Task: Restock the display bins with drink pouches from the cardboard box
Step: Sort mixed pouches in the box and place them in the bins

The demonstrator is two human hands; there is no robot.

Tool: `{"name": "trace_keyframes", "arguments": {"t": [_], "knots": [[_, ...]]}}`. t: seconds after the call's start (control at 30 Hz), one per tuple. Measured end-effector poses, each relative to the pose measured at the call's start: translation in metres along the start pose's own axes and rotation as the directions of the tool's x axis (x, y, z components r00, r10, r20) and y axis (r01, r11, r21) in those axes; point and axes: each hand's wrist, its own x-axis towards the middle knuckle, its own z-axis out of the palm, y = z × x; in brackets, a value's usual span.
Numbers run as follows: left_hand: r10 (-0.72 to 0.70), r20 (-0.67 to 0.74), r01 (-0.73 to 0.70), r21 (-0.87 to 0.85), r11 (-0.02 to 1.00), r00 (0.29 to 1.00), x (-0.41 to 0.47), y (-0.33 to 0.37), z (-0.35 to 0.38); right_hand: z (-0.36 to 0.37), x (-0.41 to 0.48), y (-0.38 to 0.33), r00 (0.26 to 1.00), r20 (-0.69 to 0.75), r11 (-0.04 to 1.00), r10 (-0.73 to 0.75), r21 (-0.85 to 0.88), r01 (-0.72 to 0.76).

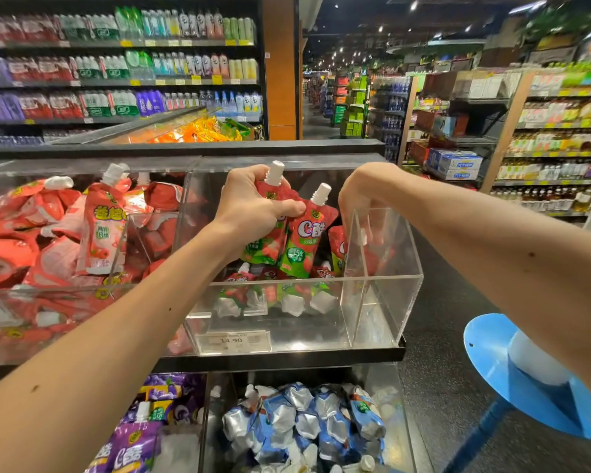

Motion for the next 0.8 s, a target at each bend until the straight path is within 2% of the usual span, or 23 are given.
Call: {"name": "trace_keyframes", "arguments": {"t": [0.07, 0.17, 0.23, 0.33, 0.4, 0.47, 0.57, 0.6, 0.73, 0.8], "knots": [[0.0, 0.005, 0.0, -0.003, 1.0, 1.0, 0.001, 0.0, 0.0, 0.001, 0.001, -0.001, 0.999, 0.03, 0.995, 0.027, -0.098, -0.024], [-0.005, 0.004, 0.005, -0.001, 1.0, 1.0, 0.002, -0.001, 0.0, 0.001, 0.004, -0.001, 0.999, 0.046, 0.995, 0.012, -0.097, -0.008], [-0.007, 0.003, 0.007, 0.0, 1.0, 1.0, 0.003, -0.001, 0.0, 0.001, 0.006, 0.001, 0.999, 0.045, 0.999, -0.006, -0.035, 0.007], [-0.012, 0.005, 0.012, 0.003, 1.0, 1.0, 0.003, -0.003, 0.003, 0.001, 0.01, 0.0, 0.994, 0.101, 0.988, -0.033, 0.152, 0.018], [-0.016, 0.006, 0.015, 0.008, 1.0, 1.0, 0.003, -0.004, 0.005, 0.002, 0.013, -0.001, 0.99, 0.135, 0.991, -0.042, 0.133, 0.024], [-0.021, 0.006, 0.021, 0.015, 1.0, 1.0, 0.002, -0.004, 0.008, 0.005, 0.011, -0.001, 0.997, 0.069, 0.993, -0.027, 0.115, 0.019], [-0.022, 0.006, 0.022, 0.016, 1.0, 1.0, 0.003, -0.004, 0.009, 0.007, 0.006, 0.01, 0.987, -0.161, 0.965, 0.008, 0.26, 0.034], [-0.022, 0.006, 0.021, 0.016, 1.0, 1.0, 0.003, -0.004, 0.009, 0.008, 0.004, 0.013, 0.982, -0.189, 0.956, 0.007, 0.289, 0.048], [-0.014, -0.008, 0.014, 0.02, 1.0, 1.0, 0.004, -0.004, 0.009, 0.009, 0.0, 0.015, 0.982, -0.189, 0.938, 0.005, 0.341, 0.061], [-0.002, -0.018, 0.002, 0.022, 1.0, 1.0, 0.004, -0.005, 0.01, 0.006, -0.002, 0.012, 0.993, -0.121, 0.952, -0.001, 0.304, 0.038]]}}
